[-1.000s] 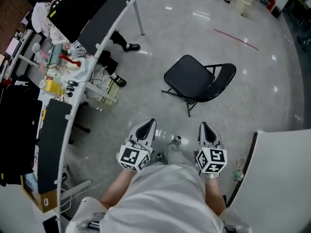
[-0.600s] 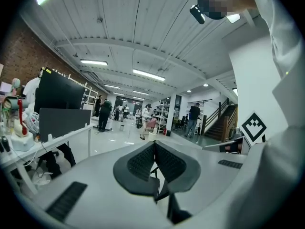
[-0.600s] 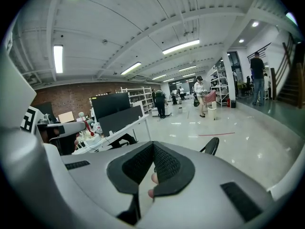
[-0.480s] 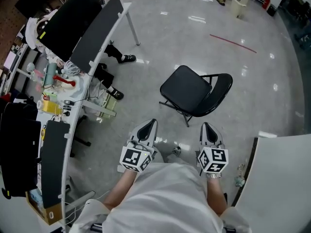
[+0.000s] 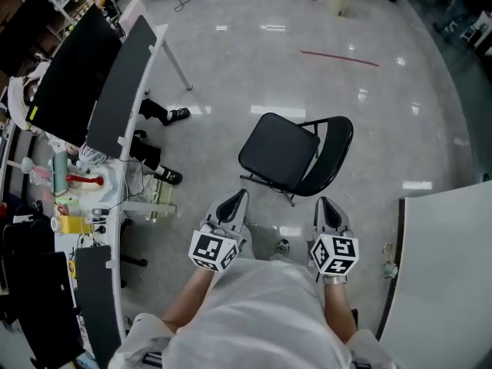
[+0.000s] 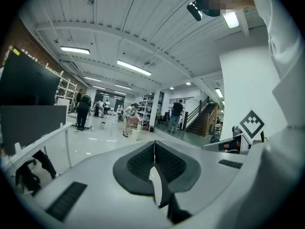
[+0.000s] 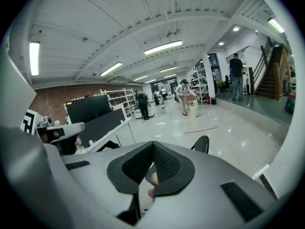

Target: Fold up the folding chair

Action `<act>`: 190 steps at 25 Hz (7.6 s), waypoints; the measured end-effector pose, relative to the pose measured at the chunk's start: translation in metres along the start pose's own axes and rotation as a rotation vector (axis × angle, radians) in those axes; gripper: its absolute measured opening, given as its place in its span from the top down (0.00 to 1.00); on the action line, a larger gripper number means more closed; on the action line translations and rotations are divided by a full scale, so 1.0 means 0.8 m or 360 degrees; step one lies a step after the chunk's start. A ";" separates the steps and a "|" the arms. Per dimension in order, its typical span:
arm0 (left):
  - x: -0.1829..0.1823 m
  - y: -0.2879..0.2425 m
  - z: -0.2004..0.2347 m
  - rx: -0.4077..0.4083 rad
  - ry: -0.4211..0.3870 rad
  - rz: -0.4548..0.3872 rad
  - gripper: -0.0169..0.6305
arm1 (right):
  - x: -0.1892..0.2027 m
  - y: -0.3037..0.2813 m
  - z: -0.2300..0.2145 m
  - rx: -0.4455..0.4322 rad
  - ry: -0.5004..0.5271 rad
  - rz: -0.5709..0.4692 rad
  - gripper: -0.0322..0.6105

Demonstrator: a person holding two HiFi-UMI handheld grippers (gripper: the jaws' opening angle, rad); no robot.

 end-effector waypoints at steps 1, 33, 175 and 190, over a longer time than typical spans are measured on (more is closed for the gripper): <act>-0.003 -0.009 0.011 0.0035 -0.0022 0.0009 0.95 | -0.003 -0.006 0.003 0.0024 -0.0043 -0.0011 0.94; -0.011 -0.174 0.129 0.0676 0.0009 0.0314 0.95 | 0.005 -0.076 0.041 0.0628 -0.0294 0.0142 0.94; 0.518 -0.607 0.300 0.0586 0.0488 0.1495 0.49 | 0.292 -0.174 -0.575 0.0144 -0.1024 0.0444 0.79; 0.506 -0.614 0.199 0.0450 0.0389 0.1534 0.49 | 0.355 -0.126 -0.672 0.0054 -0.1122 0.0400 0.78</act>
Point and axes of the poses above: the fingertips, and each gripper's own axes: y backward along the fingers, z to its left, x out of its underside, the point moved 10 cm from there along y, backward along the fingers, and after that the axes turned 3 degrees about y, right-handed, at the moved point
